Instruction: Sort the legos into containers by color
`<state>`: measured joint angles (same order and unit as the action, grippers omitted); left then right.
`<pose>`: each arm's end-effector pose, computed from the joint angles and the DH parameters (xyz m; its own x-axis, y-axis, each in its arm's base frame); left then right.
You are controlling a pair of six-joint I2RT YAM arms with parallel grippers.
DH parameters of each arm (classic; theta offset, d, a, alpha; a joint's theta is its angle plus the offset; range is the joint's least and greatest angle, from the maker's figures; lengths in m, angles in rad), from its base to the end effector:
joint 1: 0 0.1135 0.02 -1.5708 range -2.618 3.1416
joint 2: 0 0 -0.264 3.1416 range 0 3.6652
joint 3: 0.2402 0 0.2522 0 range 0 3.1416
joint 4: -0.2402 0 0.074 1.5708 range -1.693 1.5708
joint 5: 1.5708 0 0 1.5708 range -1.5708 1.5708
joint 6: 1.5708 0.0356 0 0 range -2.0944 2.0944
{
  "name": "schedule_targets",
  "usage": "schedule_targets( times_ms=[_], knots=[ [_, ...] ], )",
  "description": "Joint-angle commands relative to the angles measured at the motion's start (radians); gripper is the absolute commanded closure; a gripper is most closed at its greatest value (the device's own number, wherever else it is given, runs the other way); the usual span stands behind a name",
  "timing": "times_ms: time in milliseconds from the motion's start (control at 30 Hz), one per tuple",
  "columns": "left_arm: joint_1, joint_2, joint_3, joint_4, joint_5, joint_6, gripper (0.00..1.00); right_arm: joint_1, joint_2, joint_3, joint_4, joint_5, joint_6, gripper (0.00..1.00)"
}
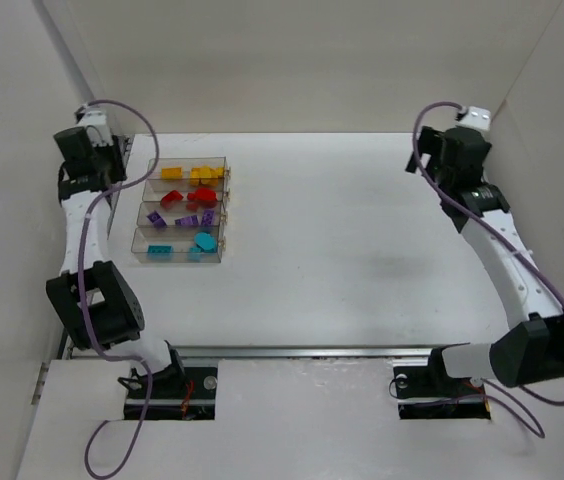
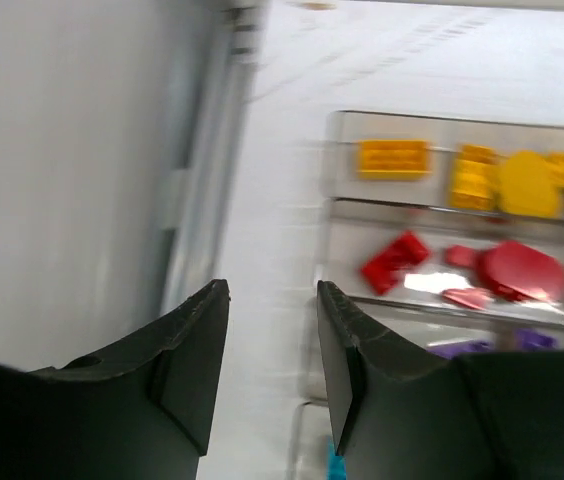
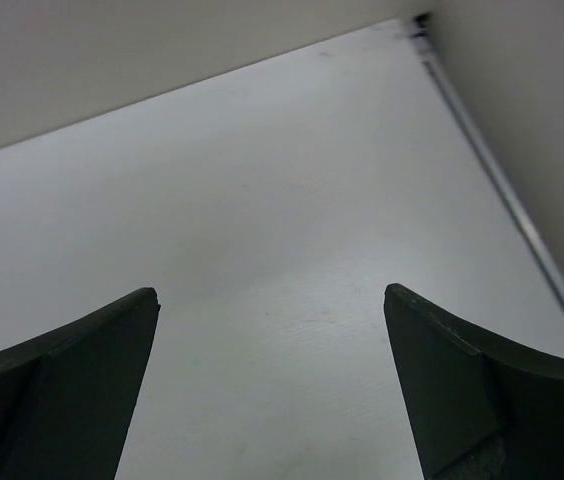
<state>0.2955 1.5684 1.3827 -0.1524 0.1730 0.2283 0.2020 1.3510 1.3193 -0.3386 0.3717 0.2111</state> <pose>0.3597 0.1031 0.3551 -0.3388 0.1299 -0.9318 -0.0563 0.9859 0.1579 0.3054 0.0493 0.3846 -0.3163 0.1345 -0.9391 0.2159 0.9741 0.0668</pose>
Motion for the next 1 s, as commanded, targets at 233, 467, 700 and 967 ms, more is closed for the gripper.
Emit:
schedule_targets(
  times_ms=[233, 467, 700, 967],
  knots=[
    [0.226, -0.224, -0.181, -0.007, -0.153, -0.023, 0.62, -0.158, -0.302, -0.196, 0.127, 0.343, 0.097, 0.01],
    [0.226, -0.277, -0.255, -0.036, -0.188, -0.004, 0.62, -0.158, -0.326, -0.221, 0.124, 0.343, 0.148, 0.01],
    [0.226, -0.307, -0.275, -0.055, -0.15, -0.013, 0.62, -0.158, -0.326, -0.212, 0.05, 0.343, 0.2, 0.01],
    [0.226, -0.317, -0.307, -0.064, -0.101, -0.014, 0.62, -0.158, -0.336, -0.193, 0.018, 0.334, 0.209, 0.01]
  ],
)
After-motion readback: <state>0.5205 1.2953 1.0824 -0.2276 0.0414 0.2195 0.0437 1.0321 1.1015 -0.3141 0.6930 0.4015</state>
